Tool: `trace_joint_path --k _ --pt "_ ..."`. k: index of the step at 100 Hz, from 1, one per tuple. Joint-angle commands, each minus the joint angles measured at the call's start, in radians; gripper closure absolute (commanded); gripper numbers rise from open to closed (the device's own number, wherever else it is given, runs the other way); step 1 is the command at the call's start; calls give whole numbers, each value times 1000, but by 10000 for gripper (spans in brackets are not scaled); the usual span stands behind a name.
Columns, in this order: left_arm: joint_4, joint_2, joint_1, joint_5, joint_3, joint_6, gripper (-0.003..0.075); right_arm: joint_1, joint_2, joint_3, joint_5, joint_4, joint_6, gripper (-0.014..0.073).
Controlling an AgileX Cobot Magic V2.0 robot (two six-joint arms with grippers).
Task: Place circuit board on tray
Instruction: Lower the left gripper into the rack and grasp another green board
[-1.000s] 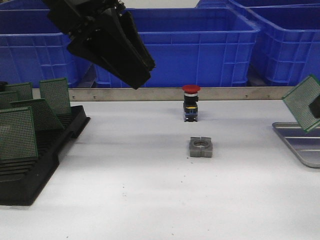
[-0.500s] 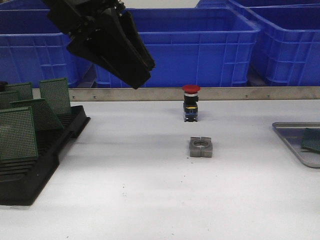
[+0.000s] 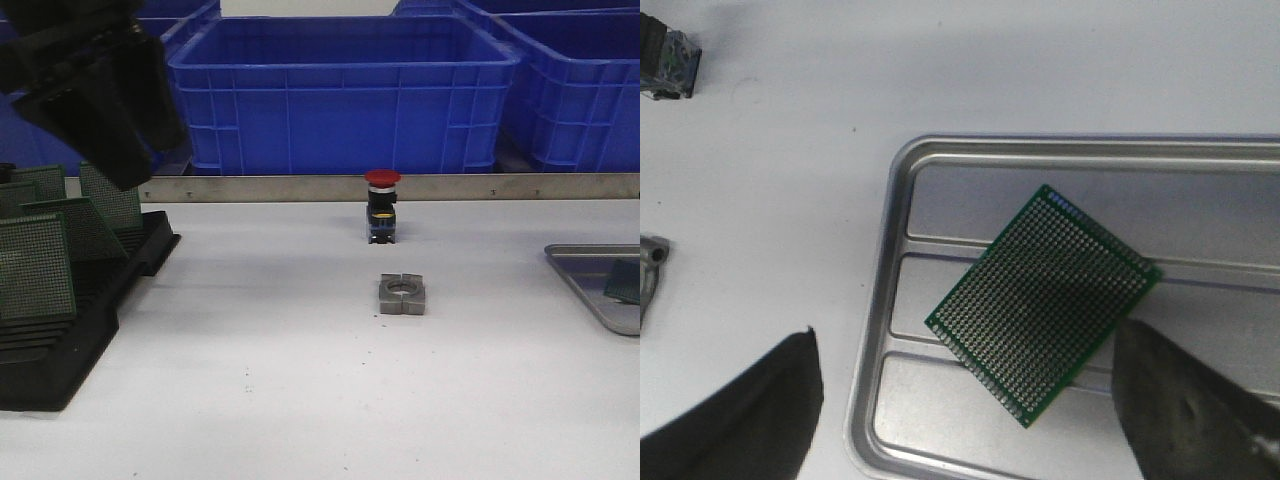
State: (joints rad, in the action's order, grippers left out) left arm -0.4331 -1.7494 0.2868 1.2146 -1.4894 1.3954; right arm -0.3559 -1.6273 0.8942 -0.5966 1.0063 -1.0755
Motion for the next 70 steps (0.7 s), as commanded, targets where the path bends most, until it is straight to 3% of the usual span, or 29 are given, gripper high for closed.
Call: trace_joint_path --k 1,22,52,70 --pt "72 54 -29 40 -31 -13 193 -5 35 26 -2 31 -4 -16" --pt "146 54 -81 3 -31 -13 204 -5 35 26 -1 31 -4 -17" --pt "150 52 -89 -92 -31 -13 414 -5 35 26 -13 31 -4 -17" --pt "191 52 -89 -145 -31 -28 428 -5 35 26 -16 31 -4 -17"
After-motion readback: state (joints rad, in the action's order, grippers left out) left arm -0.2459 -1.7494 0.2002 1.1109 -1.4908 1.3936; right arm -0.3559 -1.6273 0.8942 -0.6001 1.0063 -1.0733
